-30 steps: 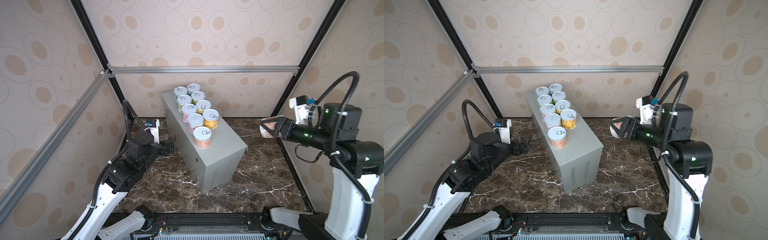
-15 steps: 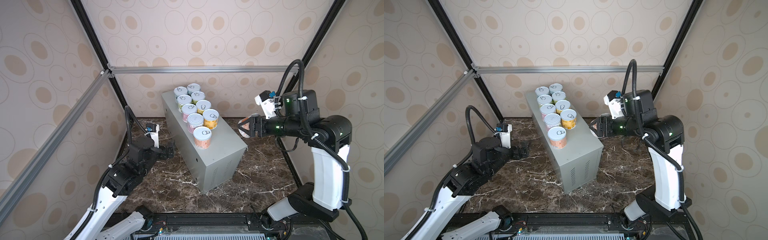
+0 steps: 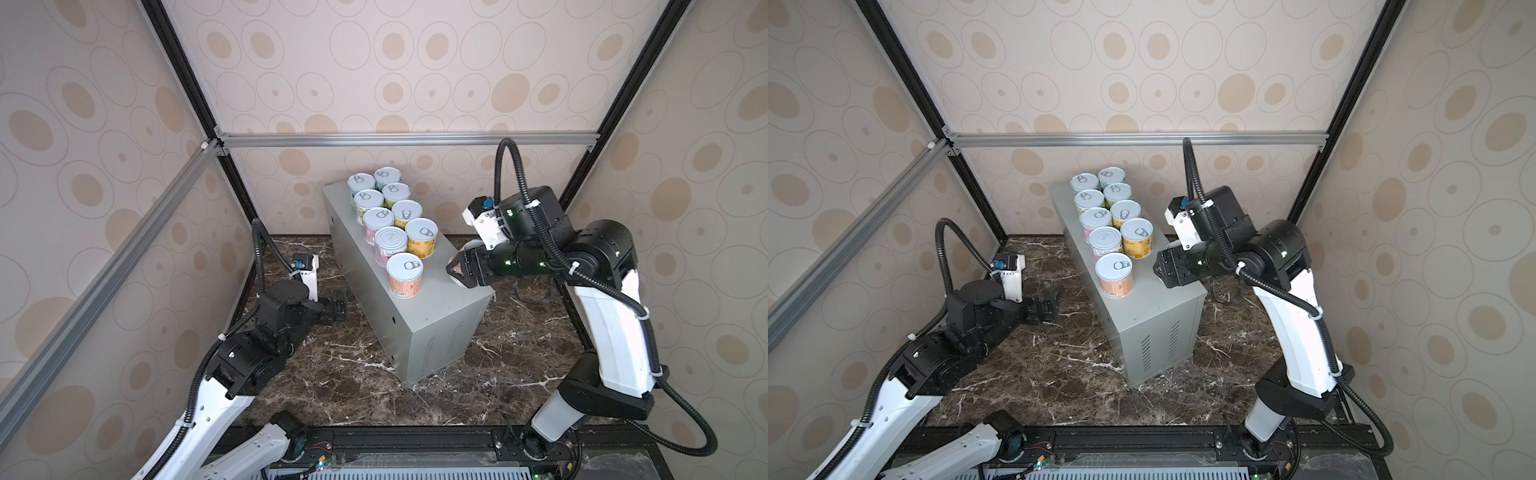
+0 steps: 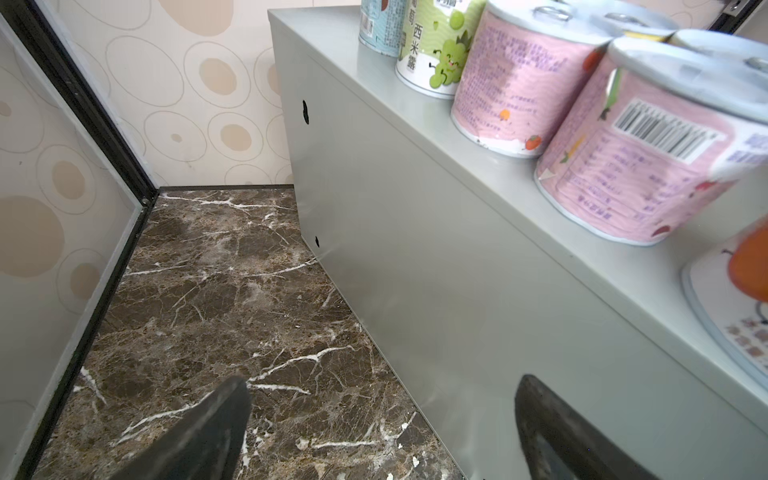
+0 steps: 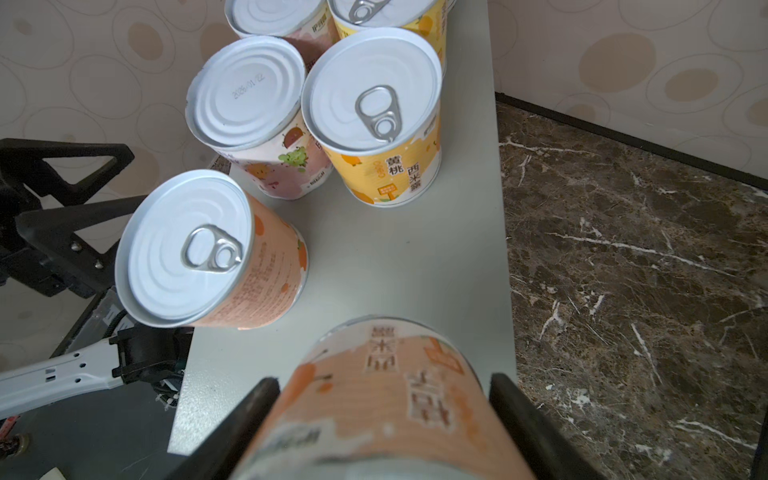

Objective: Place and organize the canned foods onto the counter
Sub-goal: 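Lower the orange-labelled can onto the box top beside the front can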

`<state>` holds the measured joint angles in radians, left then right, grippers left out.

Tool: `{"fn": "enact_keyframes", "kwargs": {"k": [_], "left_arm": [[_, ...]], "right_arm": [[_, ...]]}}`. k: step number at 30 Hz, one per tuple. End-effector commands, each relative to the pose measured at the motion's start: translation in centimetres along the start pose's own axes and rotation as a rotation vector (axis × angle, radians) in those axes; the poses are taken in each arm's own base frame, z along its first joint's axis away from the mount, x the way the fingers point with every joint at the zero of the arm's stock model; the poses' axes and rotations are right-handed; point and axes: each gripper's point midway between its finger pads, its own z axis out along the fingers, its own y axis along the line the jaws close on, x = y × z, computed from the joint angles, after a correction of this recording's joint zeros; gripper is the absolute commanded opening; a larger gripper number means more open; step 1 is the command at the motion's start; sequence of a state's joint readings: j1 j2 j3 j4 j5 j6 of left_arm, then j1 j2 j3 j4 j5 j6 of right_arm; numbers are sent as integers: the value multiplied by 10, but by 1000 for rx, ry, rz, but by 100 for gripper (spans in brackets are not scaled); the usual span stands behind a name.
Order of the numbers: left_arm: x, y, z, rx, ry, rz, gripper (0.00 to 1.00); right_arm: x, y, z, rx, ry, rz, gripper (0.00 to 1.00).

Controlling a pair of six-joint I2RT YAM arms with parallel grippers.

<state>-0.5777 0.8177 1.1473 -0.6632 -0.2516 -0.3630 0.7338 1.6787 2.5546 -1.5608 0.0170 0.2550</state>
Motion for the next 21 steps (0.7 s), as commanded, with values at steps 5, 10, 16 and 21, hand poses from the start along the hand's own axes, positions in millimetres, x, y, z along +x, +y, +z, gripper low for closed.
{"fn": "enact_keyframes", "kwargs": {"k": [5,10,16,21], "left_arm": [[1,7,-7,-13,-16,-10,99],[3,8,-11,-10,-15,-14,99],[6,10,-13,-16,-11,-12,99],[8,12,-14,-18,-10,-10,99]], "right_arm": [[-18,3,7,39,-54,-41,50],[-20,5,21,39,-33,-42,50],[-22,9,35,31,-16,-45,50],[-22,11,45,24,2,-50,52]]}}
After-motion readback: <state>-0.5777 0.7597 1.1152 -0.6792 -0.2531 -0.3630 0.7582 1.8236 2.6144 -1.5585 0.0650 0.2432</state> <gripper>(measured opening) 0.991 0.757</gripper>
